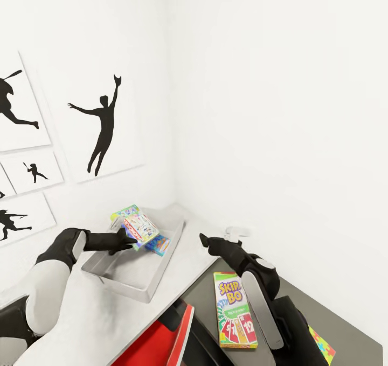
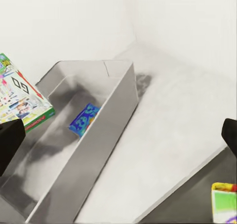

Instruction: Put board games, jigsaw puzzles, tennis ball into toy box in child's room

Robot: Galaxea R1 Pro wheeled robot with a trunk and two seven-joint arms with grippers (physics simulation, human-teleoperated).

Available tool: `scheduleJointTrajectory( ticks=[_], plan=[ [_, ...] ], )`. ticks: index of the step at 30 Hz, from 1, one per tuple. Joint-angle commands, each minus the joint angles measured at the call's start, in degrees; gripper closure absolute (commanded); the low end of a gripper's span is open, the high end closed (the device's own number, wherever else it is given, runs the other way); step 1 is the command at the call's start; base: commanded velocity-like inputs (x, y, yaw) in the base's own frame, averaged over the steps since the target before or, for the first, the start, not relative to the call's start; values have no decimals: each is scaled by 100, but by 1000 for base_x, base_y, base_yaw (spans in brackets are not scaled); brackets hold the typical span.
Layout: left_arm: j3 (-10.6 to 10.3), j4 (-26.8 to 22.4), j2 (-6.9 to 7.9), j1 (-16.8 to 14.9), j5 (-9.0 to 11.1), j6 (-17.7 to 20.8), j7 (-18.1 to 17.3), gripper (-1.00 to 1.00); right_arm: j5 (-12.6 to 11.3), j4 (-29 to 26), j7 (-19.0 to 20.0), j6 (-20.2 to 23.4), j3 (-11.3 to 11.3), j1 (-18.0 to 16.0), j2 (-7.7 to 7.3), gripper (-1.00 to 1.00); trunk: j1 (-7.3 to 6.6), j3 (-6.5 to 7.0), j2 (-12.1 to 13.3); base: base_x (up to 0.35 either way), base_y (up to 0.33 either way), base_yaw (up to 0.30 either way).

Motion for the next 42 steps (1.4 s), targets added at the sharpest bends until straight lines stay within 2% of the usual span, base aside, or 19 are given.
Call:
scheduleJointTrajectory(
  ticks=[1, 2, 3, 4, 7, 12, 14, 23, 42],
  plan=[
    [58, 71, -36, -44, -14, 42, 170, 100, -65, -18, -54, 120, -150, -6, 0, -100, 4, -13, -14, 0, 0, 0],
    [64, 97, -55, -55, -5, 40, 268, 100, -67, -22, -54, 178, -224, -6, 0, -100, 4, -13, -14, 0, 0, 0],
    [132, 153, -109, -78, 60, 37, 538, 100, -92, -29, -43, 368, -430, -6, 0, -100, 4, -13, -14, 0, 0, 0],
    [174, 165, -126, -84, 94, 36, 620, 100, -110, -30, -32, 429, -490, -6, 2, -100, 4, -13, -14, 0, 0, 0],
    [562, 235, -186, -100, 292, 33, 1120, 100, -328, -35, 239, 647, -768, -6, 1, -100, 4, -13, -14, 0, 0, 0],
    [996, 377, -204, -103, 376, 6, 1640, 100, -637, -38, 958, 739, -1010, -6, -23, -100, 4, -22, -14, 0, 0, 0],
    [1078, 398, -207, -104, 385, -3, 1737, 100, -680, -37, 1128, 841, -1067, -6, -51, -100, 4, -37, -14, 0, 0, 0],
    [1119, 413, -208, -100, 390, -10, 1802, 100, -714, -36, 1252, 976, -1179, -6, -149, -100, 4, -119, -14, 0, 0, 0],
    [1116, 422, -200, -100, 377, 28, 1812, 100, -717, -36, 1257, 974, -1187, -6, -158, -100, 4, -298, -14, 0, 0, 0]
  ],
)
